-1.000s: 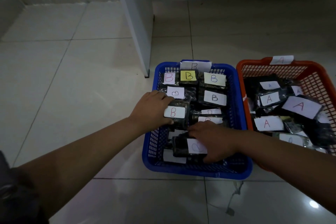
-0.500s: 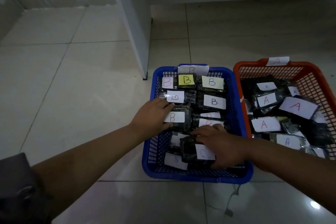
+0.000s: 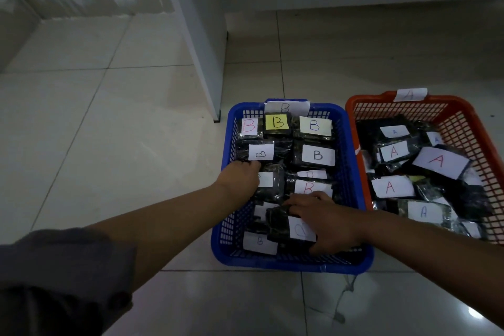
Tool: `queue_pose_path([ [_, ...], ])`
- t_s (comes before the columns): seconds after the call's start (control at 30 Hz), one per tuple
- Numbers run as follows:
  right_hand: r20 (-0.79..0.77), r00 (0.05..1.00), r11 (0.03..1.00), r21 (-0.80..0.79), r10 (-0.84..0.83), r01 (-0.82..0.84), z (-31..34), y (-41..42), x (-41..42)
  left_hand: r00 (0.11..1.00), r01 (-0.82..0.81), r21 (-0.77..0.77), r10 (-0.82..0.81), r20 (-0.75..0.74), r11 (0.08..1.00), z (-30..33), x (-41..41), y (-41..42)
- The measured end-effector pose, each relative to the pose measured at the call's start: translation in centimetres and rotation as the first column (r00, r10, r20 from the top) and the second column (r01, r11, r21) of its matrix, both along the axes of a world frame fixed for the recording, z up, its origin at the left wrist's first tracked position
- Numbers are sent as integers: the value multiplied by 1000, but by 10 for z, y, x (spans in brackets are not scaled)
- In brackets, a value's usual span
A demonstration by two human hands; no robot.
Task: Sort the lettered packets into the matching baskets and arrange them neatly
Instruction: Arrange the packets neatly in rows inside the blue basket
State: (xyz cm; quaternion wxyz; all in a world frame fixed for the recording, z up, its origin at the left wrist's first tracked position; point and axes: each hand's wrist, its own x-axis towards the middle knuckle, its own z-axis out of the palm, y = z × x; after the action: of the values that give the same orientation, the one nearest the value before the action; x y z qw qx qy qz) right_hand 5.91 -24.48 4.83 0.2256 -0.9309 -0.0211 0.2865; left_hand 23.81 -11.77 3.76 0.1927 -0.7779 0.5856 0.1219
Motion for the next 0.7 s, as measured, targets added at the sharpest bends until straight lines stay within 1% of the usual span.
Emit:
queue_pose_path([
  [0.07,24,996,994,71,-86,84,6,-2,-1,999,11,19,-12,33,1000,4,-2,-2],
  [0.1,45,981,973,142,-189,181,11,-4,-2,999,17,-1,-17,29,1000,8,-3,-1],
  [0.13,66,943,926,224,-326,305,16,-9,-3,1000,9,-50,-9,6,999,11,-3,1],
  [0.2,76,816,784,341,-574,519,27,-20,-6,996,-47,-206,30,-85,977,18,-1,11],
  [0.23,94,753,726,366,-652,583,30,-26,-7,993,-54,-316,18,-115,947,22,1,16],
  [0.27,116,707,689,378,-698,618,31,-33,-7,995,-9,-419,-33,-92,908,23,4,20],
  [0.3,134,687,679,373,-714,633,32,-39,-6,997,41,-471,-70,-44,881,23,6,21],
  [0.33,141,689,685,357,-711,635,32,-43,-5,996,79,-481,-92,-3,873,19,9,21],
  [0.37,143,700,698,344,-700,628,32,-46,-2,996,79,-447,-90,-2,891,17,12,19],
  [0.47,120,717,707,337,-687,621,26,-47,10,996,41,-342,-65,-61,939,15,25,9],
  [0.53,110,723,708,344,-682,616,25,-44,17,992,18,-344,-59,-108,939,18,34,2],
  [0.6,121,763,755,307,-634,579,20,-38,23,987,-30,-320,-23,-160,947,21,42,-3],
  [0.7,137,834,839,201,-535,505,11,-31,24,988,10,-303,-57,-145,953,19,46,-5],
])
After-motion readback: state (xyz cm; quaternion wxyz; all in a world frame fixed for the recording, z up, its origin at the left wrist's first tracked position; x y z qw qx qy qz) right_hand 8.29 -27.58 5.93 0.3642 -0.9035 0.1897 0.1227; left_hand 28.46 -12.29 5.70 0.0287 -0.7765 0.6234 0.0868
